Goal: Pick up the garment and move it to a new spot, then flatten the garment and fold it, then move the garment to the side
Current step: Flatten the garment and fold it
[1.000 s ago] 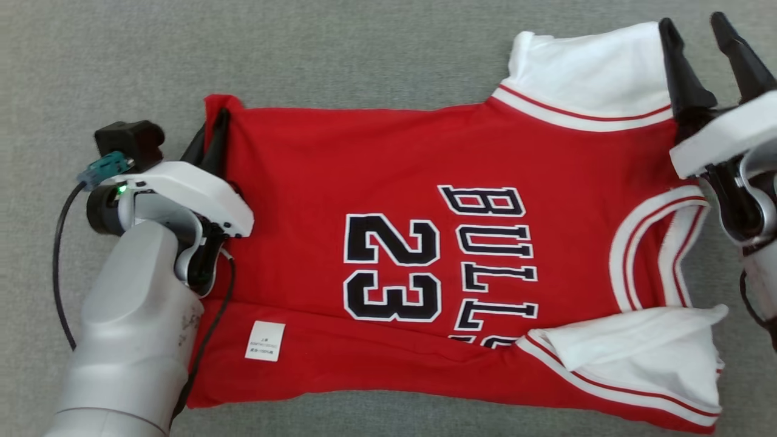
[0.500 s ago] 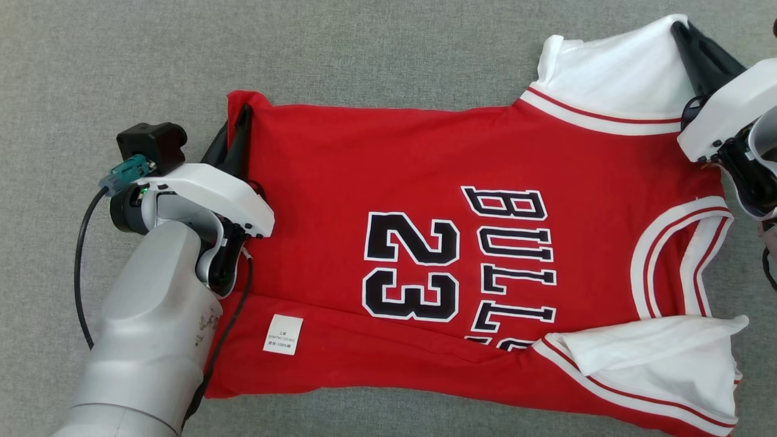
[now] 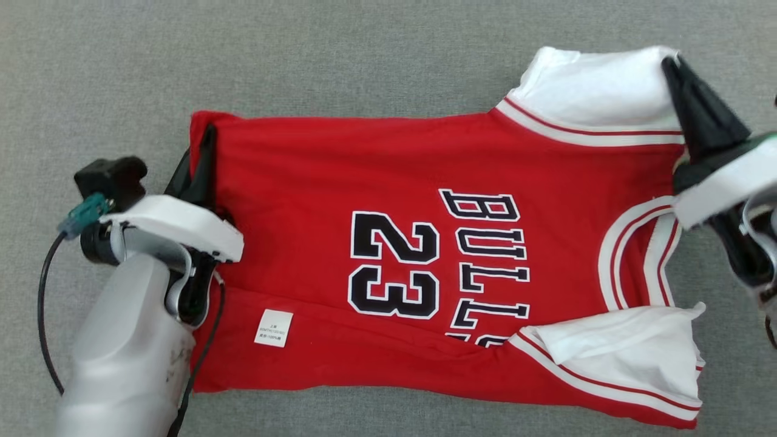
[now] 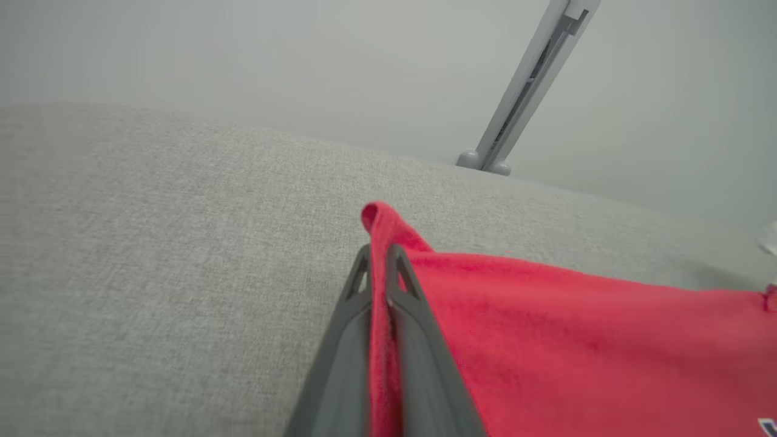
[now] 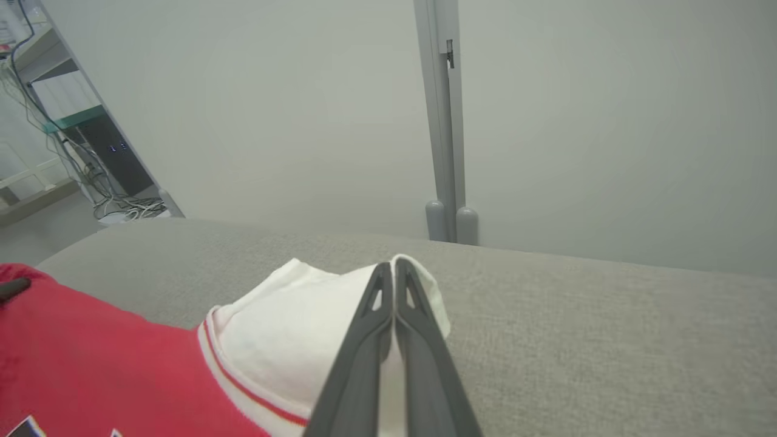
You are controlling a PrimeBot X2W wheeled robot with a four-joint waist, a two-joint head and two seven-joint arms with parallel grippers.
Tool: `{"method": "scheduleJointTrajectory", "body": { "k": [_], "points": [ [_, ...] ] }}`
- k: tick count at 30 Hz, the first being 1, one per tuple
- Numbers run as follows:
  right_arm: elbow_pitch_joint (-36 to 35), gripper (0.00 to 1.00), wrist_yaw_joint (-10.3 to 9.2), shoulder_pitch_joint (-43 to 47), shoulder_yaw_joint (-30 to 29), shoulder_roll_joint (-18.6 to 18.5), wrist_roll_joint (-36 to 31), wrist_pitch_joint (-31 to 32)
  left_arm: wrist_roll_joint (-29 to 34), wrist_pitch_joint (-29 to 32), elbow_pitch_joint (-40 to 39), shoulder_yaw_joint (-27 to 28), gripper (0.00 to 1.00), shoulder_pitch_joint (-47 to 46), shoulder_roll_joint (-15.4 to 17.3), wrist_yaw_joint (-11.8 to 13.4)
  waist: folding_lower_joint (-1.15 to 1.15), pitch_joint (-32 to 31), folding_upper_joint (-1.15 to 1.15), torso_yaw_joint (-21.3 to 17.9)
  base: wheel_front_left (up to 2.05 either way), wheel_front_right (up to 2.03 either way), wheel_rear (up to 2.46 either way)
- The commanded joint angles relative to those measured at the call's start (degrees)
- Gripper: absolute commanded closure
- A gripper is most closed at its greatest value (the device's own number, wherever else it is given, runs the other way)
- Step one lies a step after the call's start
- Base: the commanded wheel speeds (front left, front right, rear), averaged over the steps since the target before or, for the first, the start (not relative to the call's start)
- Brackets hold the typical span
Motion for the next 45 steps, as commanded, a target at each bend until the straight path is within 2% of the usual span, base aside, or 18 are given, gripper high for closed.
{"method": "scheduleJointTrajectory", "body": {
  "k": [1,4,7,11,16,22,23,24,25,26,28,30,34,38,45],
  "points": [
    [-2.5,1.00,-0.02,4.0,0.7,-0.9,0.9,-1.4,-0.6,-0.3,-2.3,1.4,1.00,3.1,0.9,0.3,0.00,-0.7,0.00,-1.0,0.00,0.00,0.00],
    [-5.0,1.00,-0.02,7.9,1.0,-1.3,1.8,-2.4,-1.5,-0.3,-4.7,2.4,1.00,6.4,0.8,0.3,0.00,-1.0,0.00,-1.7,0.00,0.00,0.00],
    [-8.0,1.00,-0.02,16.0,-1.0,-0.6,3.7,-3.7,-1.4,-0.3,-9.2,3.7,1.00,12.3,1.9,1.1,0.00,-1.8,0.00,-2.6,0.00,0.00,0.00],
    [-10.3,1.00,-0.02,21.5,-3.0,0.2,4.1,-4.2,-1.7,-0.3,-12.6,4.5,1.00,16.2,2.5,1.7,0.00,-2.3,0.00,-2.9,0.00,0.00,0.00],
    [-13.8,1.00,-0.02,29.9,-6.5,1.5,3.1,-4.6,-0.3,0.3,-18.4,3.9,1.00,21.5,4.2,3.5,0.00,-3.6,0.00,-3.1,0.00,0.00,0.00],
    [-16.7,1.00,-0.01,38.1,-8.7,4.3,1.7,-4.5,-1.1,3.8,-23.2,4.1,1.00,27.3,5.7,5.6,0.00,-4.8,0.00,-3.8,0.00,0.00,0.00],
    [-16.6,0.89,-0.01,39.1,-8.2,4.6,1.0,-4.3,-1.7,4.6,-23.4,4.1,0.95,28.3,5.8,5.7,0.00,-5.0,0.00,-4.0,0.00,0.00,0.00],
    [-16.5,0.73,-0.01,39.9,-7.9,5.1,0.7,-4.2,-2.5,5.3,-23.5,4.3,0.56,29.2,5.7,5.5,0.00,-5.2,0.00,-4.1,0.00,0.00,0.00],
    [-16.2,0.53,-0.01,40.8,-7.9,5.5,0.5,-4.1,-2.2,5.6,-23.7,4.1,0.00,29.9,6.0,5.7,0.00,-5.3,0.00,-4.2,0.00,0.00,0.00],
    [-15.9,0.00,-0.01,41.4,-7.8,5.9,-0.5,-4.2,-2.2,5.4,-24.0,4.1,0.00,30.5,6.0,5.8,0.00,-5.6,0.00,-4.3,0.00,0.00,0.00],
    [-15.7,0.00,-0.02,42.6,-8.7,6.6,-2.6,-4.3,-2.3,4.4,-24.8,4.0,0.00,32.4,5.8,5.7,0.00,-6.1,0.00,-4.7,0.00,0.00,0.00],
    [-16.4,0.00,-0.01,43.6,-10.7,7.9,-5.7,-4.5,-1.7,2.5,-26.0,5.1,0.00,34.2,5.7,6.8,0.00,-6.7,0.00,-5.1,0.00,0.00,0.00],
    [-20.0,0.00,-0.02,45.5,-18.5,10.8,-14.0,-4.5,2.1,0.0,-31.3,7.2,0.00,37.4,5.3,9.3,0.00,-8.1,0.00,-5.6,0.00,0.00,0.00],
    [-24.2,0.00,-0.01,46.9,-25.5,14.0,-21.1,-4.5,7.2,-0.3,-39.2,10.4,0.00,39.6,3.1,11.4,0.00,-10.1,0.00,-5.7,0.00,0.00,0.00],
    [-28.8,0.00,-0.01,48.2,-32.0,17.6,-27.5,-1.1,13.8,-0.3,-45.6,10.4,0.00,42.5,0.2,13.4,0.00,-14.0,0.00,-6.6,0.00,0.00,0.00]
  ]
}}
